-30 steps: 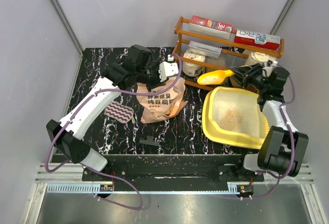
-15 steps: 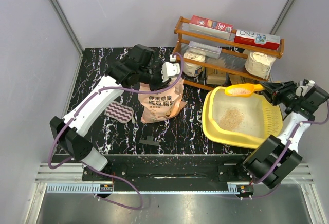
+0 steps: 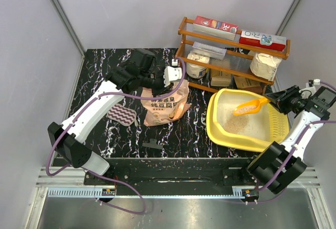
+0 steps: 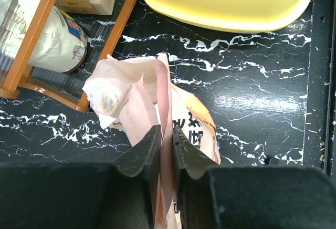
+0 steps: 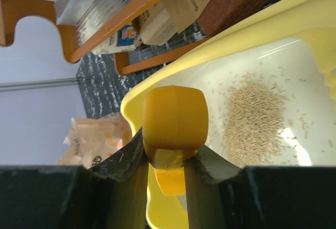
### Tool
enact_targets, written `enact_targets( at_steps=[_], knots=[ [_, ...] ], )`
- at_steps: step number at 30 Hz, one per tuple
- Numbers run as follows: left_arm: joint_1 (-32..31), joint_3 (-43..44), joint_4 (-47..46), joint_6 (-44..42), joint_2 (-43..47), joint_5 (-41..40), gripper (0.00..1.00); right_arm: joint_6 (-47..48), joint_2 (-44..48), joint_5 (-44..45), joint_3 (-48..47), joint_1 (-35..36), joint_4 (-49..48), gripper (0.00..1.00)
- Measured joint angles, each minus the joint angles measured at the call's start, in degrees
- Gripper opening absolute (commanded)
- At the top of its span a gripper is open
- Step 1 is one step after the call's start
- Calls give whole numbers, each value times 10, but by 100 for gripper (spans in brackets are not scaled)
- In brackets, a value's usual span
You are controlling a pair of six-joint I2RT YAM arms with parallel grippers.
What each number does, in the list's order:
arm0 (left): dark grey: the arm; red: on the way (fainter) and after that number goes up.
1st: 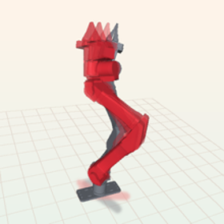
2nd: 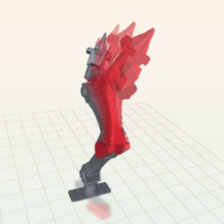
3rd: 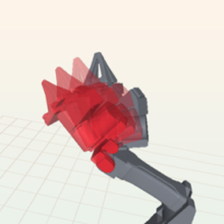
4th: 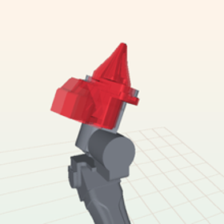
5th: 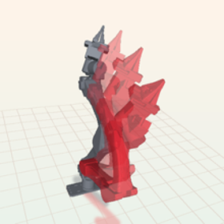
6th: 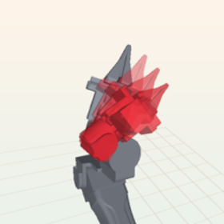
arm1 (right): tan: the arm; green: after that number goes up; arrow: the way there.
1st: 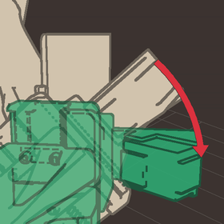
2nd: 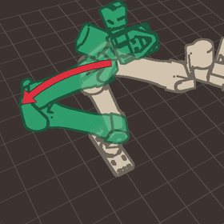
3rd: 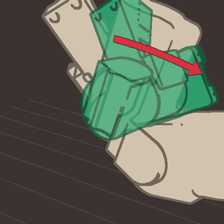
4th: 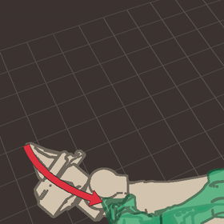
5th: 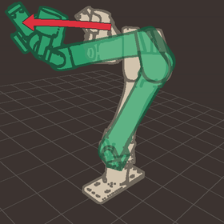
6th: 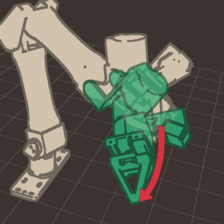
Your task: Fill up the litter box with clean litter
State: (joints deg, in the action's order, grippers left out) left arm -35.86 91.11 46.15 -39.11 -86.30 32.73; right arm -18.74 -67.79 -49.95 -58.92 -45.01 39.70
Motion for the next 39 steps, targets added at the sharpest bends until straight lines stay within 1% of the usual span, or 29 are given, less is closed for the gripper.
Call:
enact_targets(
  at_steps=[3,9,14,18,23,31,35,39],
  knots=[
    [0,-2,-3,0,1,1,18,-6,0,27,0,0,-11,0],
    [0,-3,-4,0,1,1,19,-44,0,75,0,12,-71,0],
    [-1,-3,-4,0,1,1,20,-51,0,90,0,32,-97,0],
    [-3,-3,-4,0,1,1,20,-37,0,89,-8,38,-94,0],
    [-6,-8,-7,0,2,3,21,22,13,82,-40,51,-47,0],
    [-8,-9,-8,0,6,5,22,142,33,92,-100,59,70,0],
    [-9,-17,-8,-3,14,5,22,206,33,122,-139,59,114,0],
    [-9,-18,-8,-5,16,7,22,272,31,170,-179,60,126,0]
  ],
)
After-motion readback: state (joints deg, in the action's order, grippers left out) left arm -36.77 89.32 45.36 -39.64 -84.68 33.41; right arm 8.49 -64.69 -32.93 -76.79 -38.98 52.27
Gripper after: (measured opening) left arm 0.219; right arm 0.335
